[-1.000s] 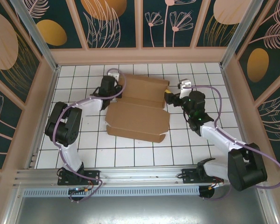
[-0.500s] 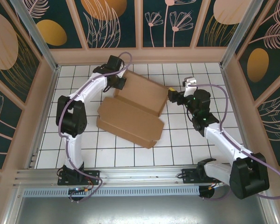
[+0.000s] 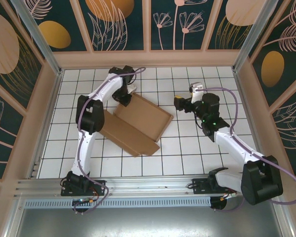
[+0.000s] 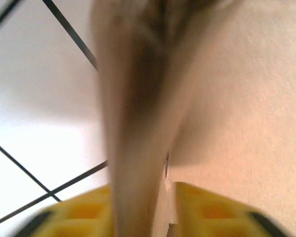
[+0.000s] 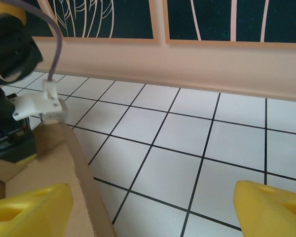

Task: Fold the paper box

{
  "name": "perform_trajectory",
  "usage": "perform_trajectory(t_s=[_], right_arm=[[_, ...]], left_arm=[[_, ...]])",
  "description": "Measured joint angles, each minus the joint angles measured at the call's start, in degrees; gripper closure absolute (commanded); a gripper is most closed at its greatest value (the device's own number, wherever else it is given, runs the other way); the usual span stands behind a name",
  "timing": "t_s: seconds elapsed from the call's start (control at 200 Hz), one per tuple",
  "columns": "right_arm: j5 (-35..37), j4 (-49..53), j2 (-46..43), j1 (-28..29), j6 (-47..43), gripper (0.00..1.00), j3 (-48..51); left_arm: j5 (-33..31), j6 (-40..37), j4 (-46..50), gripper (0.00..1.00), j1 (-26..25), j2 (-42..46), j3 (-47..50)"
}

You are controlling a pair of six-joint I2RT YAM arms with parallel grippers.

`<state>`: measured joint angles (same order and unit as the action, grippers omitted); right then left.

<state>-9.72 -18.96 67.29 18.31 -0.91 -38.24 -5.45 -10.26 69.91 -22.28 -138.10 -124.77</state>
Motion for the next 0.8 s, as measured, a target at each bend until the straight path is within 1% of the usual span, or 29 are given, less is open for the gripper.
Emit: perform_trajectory(t_s=[0.145,0.22,0.275,0.405,0.475,0.495,0.556,0.616,0.696,0.801], right_arm=[[-1.3,-0.1,1.0,0.0,0.2,0.15,-0.1],[-2.5,-0.5,3.0,0.0,0.2,0.16,-0.5],[-3.6,-0.5,5.2,0.0,-0.1,0.16,-1.4],[-5.4,0.2,12.5,0.5,-2.2,0.16,-5.8],[-6.0,0.9,16.4,1.0,-3.4,0.16,-8.8],[-6.2,1.0,17.4,1.1,-3.7,0.16,-9.5],[-7.0,1.5,20.4,1.4,-4.6,0.16,-12.1],[-7.7,2.1,22.8,1.6,-5.2,0.16,-14.4],[-8.4,3.1,26.6,1.9,-6.3,0.16,-18.0],[-8.4,5.2,31.7,3.3,-7.9,0.16,-23.1]], left_arm=[[0.1,-0.5,2.2,0.51,0.0,-0.9,-2.8],[0.1,-0.5,2.1,0.50,0.0,-0.9,-4.4],[0.5,-0.3,2.1,0.43,0.0,-0.9,-4.9],[1.5,0.1,1.5,0.31,0.0,-0.8,-4.9],[2.3,0.5,-0.4,0.19,0.0,0.2,-4.0],[2.4,0.2,-1.0,0.17,0.0,0.7,-3.5],[2.8,0.9,-3.6,0.08,0.0,3.1,-1.4],[2.8,2.2,-7.0,0.03,0.0,6.4,1.5],[1.9,4.2,-13.9,0.01,0.0,12.7,7.2],[0.4,8.1,-26.4,0.01,0.4,23.8,18.8]])
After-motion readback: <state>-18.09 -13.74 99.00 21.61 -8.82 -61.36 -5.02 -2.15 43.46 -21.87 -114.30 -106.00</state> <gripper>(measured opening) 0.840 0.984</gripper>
